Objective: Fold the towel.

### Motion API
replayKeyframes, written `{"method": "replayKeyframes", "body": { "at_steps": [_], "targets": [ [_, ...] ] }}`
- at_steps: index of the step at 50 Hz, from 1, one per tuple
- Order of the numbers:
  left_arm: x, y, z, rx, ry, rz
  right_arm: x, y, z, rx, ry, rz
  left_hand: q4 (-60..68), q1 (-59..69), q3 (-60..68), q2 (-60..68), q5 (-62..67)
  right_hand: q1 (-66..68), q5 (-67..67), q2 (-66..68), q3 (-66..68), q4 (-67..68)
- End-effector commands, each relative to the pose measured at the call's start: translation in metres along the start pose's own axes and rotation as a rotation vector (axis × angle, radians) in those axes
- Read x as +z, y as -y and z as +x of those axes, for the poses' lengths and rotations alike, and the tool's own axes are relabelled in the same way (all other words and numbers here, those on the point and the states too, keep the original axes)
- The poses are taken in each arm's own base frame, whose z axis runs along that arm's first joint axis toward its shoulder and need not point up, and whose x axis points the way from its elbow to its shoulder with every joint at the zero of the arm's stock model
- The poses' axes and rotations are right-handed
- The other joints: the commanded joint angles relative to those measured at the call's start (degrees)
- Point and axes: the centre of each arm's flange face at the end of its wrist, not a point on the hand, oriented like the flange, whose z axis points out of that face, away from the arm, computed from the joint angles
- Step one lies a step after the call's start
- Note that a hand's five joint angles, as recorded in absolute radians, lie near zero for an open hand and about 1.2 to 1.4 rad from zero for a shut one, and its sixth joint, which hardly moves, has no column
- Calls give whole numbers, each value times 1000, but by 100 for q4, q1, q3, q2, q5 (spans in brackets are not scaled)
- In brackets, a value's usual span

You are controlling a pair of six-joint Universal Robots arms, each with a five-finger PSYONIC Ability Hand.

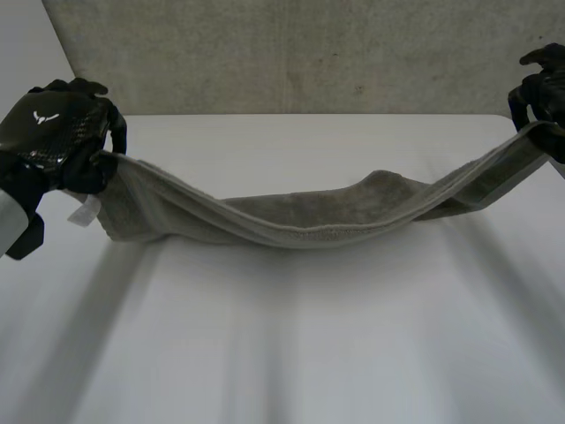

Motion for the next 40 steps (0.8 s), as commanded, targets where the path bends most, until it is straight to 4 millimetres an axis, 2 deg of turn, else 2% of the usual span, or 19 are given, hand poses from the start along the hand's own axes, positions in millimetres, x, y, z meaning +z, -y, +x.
{"method": "replayKeyframes", "body": {
  "at_steps": [1, 2, 3, 4, 5, 6, 7, 9, 10, 12, 17, 21, 25, 27, 29, 35, 37, 39, 40],
  "targets": [
    [60, -17, -17, 7, 20, 14, 55, -15, -11, -91, 75, 120, -288, 477, -246, 419, 345, 519, 390, 468, -38, -342],
    [60, -17, -17, 7, 20, 14, 55, -15, -11, -91, 75, 121, -288, 477, -246, 419, 345, 519, 390, 468, -38, -342],
    [78, -16, -23, 17, 47, 42, 75, -14, -8, -134, 56, 170, -288, 477, -246, 419, 345, 519, 390, 468, -38, -342],
    [78, -16, -23, 17, 47, 43, 93, -13, -1, -168, 11, 204, -288, 477, -246, 419, 345, 519, 390, 468, -38, -342],
    [96, -11, -28, 29, 75, 81, 93, -13, -1, -168, 11, 205, -288, 477, -246, 419, 345, 519, 390, 468, -38, -342],
    [113, -5, -34, 41, 105, 119, 107, -5, 16, -198, -59, 235, -288, 477, -246, 419, 345, 519, 390, 468, -38, -342],
    [113, -5, -34, 41, 105, 119, 107, -5, 16, -198, -59, 236, -288, 477, -246, 419, 345, 519, 390, 468, -38, -342],
    [130, 21, -37, 61, 136, 213, 119, 29, 43, -255, -166, 324, -288, 477, -246, 419, 345, 519, 390, 468, -38, -342],
    [130, 22, -37, 61, 136, 214, 119, 29, 43, -256, -167, 325, -288, 477, -246, 419, 345, 519, 390, 468, -38, -342],
    [131, 48, -42, 73, 152, 297, 118, 58, 54, -243, -198, 403, -288, 477, -246, 419, 345, 519, 390, 468, -38, -342],
    [115, 76, -40, 90, 154, 367, 109, 71, 55, -148, -145, 439, -288, 477, -246, 419, 345, 519, 390, 468, -38, -342],
    [101, 77, -41, 96, 161, 370, 100, 69, 49, -91, -96, 435, -288, 477, -246, 419, 345, 519, 390, 468, -38, -342],
    [92, 49, -30, 91, 113, 299, 88, 59, 40, -110, -44, 437, -288, 477, -246, 419, 345, 519, 390, 468, -38, -342],
    [92, 49, -30, 91, 112, 299, 86, 53, 35, -106, -21, 429, -288, 477, -246, 419, 345, 519, 390, 468, -38, -342],
    [85, 16, -24, 74, 79, 209, 84, 44, 33, -102, -5, 414, -288, 477, -246, 419, 345, 519, 390, 468, -38, -342],
    [72, -19, -32, 52, 76, 105, 73, -3, 37, -49, 34, 305, -288, 477, -246, 419, 345, 519, 390, 468, -38, -342],
    [60, -41, -28, 29, 43, 38, 69, -16, 35, -34, 62, 280, -288, 477, -246, 419, 345, 519, 390, 468, -38, -342],
    [54, -48, -24, 20, 22, 15, 59, -40, 32, -9, 99, 230, -288, 477, -246, 419, 345, 519, 390, 468, -38, -342],
    [54, -48, -24, 20, 22, 15, 58, -40, 32, -8, 99, 230, -288, 477, -246, 419, 345, 519, 390, 468, -38, -342]
  ]
}}
